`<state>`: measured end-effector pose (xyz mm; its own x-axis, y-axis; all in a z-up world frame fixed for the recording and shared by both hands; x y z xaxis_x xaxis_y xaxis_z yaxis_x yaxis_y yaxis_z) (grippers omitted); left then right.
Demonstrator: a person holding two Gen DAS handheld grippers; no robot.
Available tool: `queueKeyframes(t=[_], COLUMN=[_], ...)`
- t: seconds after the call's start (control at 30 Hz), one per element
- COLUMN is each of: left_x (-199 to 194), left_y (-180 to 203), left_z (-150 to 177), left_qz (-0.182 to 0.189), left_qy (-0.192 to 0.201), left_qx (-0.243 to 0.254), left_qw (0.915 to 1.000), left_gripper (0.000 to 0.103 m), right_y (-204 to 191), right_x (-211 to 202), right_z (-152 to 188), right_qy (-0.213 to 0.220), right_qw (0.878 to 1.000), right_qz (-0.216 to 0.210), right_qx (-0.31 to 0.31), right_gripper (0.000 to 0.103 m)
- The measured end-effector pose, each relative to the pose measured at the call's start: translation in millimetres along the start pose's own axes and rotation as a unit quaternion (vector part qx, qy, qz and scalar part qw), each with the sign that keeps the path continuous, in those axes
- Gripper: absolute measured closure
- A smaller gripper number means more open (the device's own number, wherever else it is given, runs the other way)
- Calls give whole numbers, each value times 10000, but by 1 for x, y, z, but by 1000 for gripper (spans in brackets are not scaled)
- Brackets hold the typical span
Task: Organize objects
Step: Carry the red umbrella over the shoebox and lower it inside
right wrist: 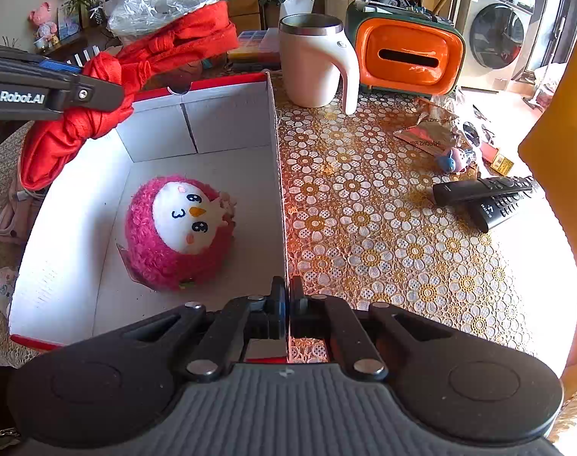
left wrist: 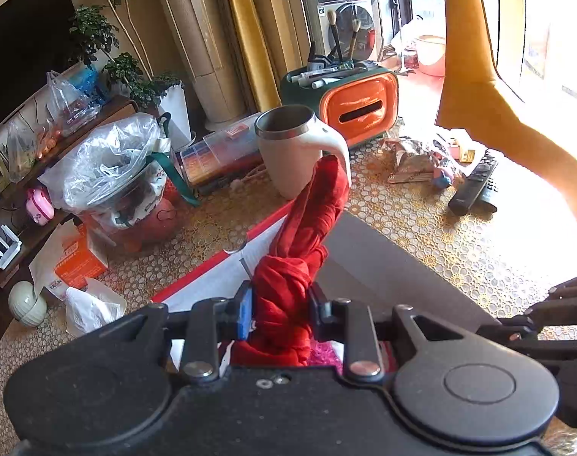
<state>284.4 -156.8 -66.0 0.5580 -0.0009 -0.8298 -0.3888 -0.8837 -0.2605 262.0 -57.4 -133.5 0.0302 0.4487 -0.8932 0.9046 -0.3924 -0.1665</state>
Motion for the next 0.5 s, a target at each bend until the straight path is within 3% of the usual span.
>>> queueKeyframes(t=[0.5], left_x=[81], left_y=[-3], left_z=[14], left_qz=[-293], left_qy=[-946], left_qx=[-90], left_qw=[9950], left_gripper=[72], right_y=[0], right_x=[0], right_z=[1], right_qy=[-28], right_qw=[9999], right_qz=[-87], right_qx=[-82], right_gripper=[102])
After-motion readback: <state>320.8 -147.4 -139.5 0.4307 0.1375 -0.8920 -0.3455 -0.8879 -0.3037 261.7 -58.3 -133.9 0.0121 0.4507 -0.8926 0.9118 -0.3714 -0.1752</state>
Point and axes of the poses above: each gripper's, at about its wrist camera, not at the fingertips, and x roughly the way its jaws point, y to its right, z to its underside, the point moved 8 cm from there along x, roughly the way its jaws point, and after that the axes turned 10 degrees about -y, right-handed, at the moved point
